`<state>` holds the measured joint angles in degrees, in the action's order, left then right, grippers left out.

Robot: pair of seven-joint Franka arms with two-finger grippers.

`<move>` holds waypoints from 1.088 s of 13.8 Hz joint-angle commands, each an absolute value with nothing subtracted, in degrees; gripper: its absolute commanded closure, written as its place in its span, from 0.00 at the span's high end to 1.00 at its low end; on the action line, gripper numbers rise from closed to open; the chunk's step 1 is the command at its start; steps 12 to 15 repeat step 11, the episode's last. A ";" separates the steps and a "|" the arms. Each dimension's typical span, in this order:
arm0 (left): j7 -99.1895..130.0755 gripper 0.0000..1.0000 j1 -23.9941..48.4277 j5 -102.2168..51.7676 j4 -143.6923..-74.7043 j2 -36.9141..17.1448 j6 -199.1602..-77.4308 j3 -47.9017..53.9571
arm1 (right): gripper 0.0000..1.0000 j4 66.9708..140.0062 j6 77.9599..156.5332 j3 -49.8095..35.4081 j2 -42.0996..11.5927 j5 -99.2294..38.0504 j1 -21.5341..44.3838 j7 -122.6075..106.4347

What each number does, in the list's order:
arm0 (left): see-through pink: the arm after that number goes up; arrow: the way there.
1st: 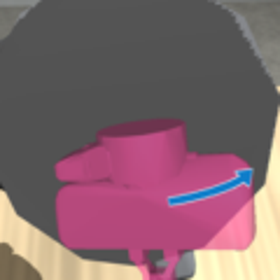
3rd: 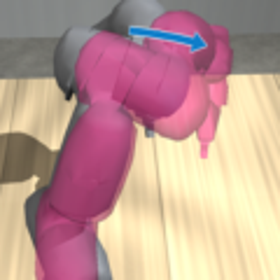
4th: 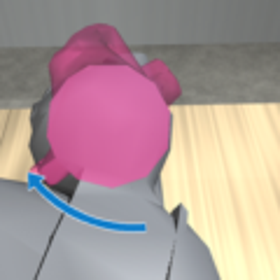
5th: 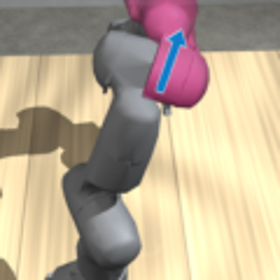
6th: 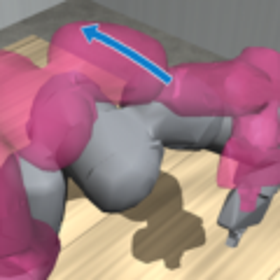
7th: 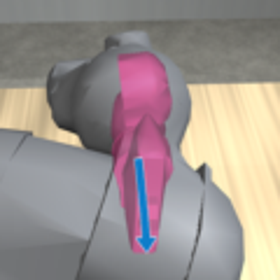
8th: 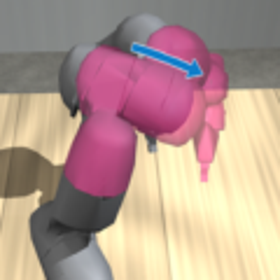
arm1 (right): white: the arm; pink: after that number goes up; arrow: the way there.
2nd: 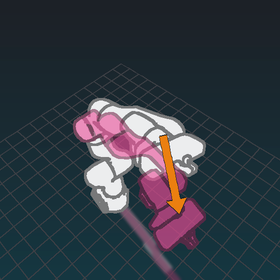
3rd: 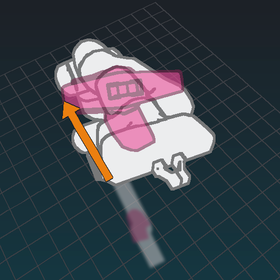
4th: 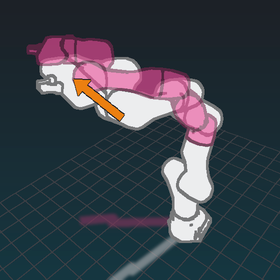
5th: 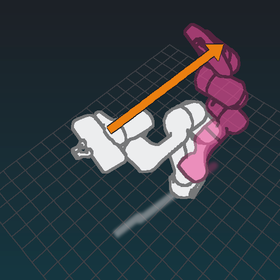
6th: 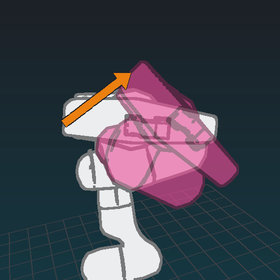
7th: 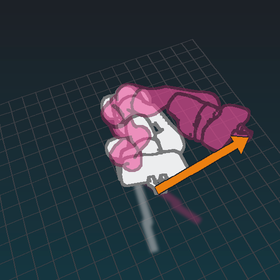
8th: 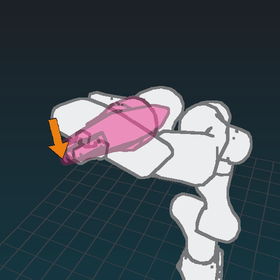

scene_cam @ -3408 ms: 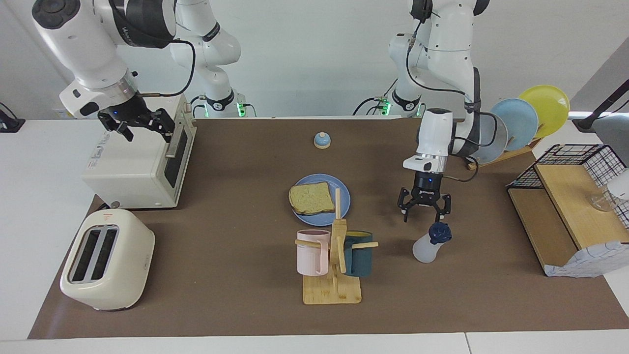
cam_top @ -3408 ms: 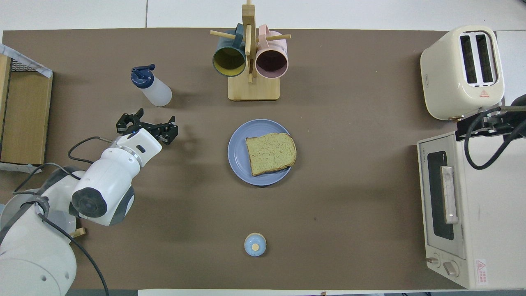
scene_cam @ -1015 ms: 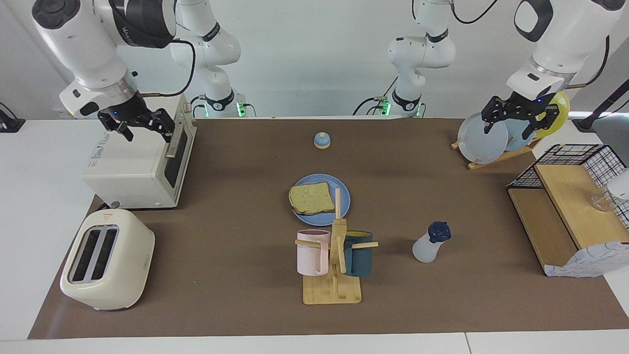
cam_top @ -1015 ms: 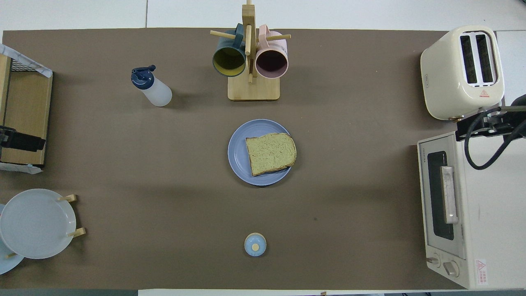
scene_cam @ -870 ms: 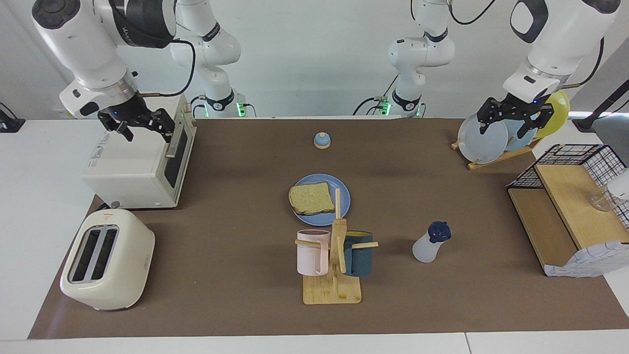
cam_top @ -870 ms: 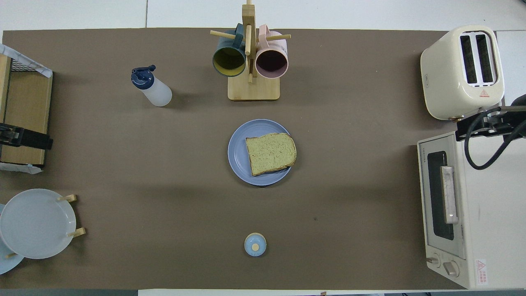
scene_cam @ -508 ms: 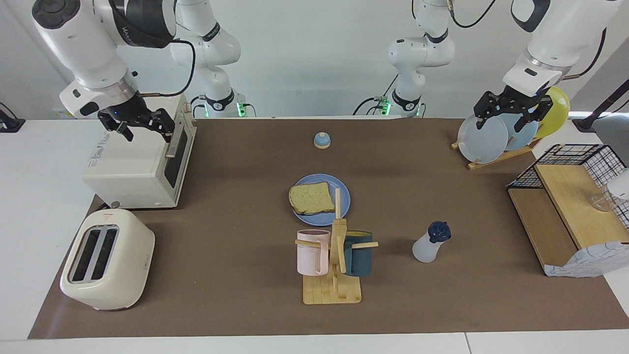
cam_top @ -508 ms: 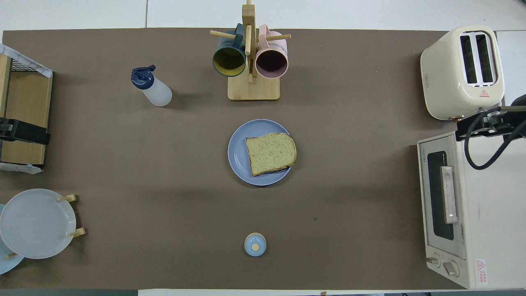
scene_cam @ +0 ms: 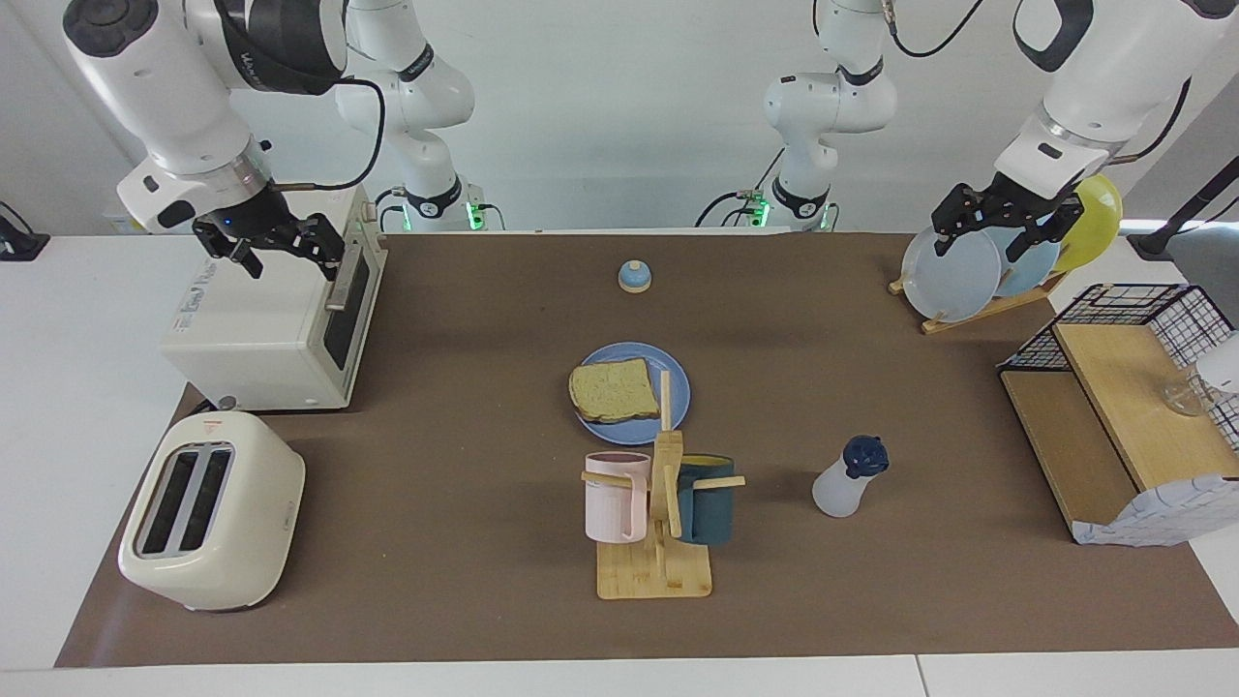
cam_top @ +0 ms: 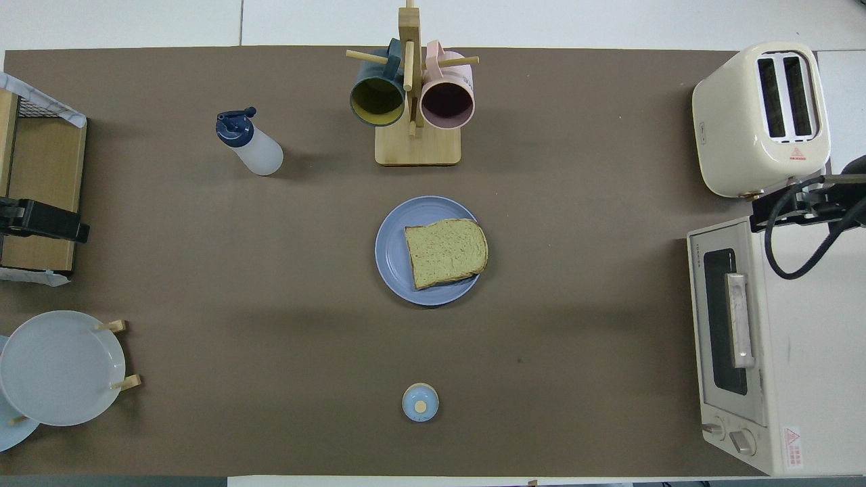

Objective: Put bread on plate and add seasoning

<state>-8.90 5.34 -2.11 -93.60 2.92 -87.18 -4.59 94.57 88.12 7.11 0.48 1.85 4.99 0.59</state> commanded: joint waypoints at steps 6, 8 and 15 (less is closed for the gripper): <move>-8.53 1.00 4.66 -0.35 -94.57 3.16 -87.28 -4.05 | 1.00 95.19 88.24 6.86 1.23 0.97 4.31 -0.97; -8.61 1.00 4.57 -0.09 -94.48 3.08 -87.27 -3.78 | 1.00 95.19 88.24 6.86 1.23 0.97 4.31 -0.97; -8.79 1.00 4.48 0.62 -94.39 3.08 -87.28 -3.43 | 1.00 95.19 88.24 6.86 1.14 0.97 4.22 -0.97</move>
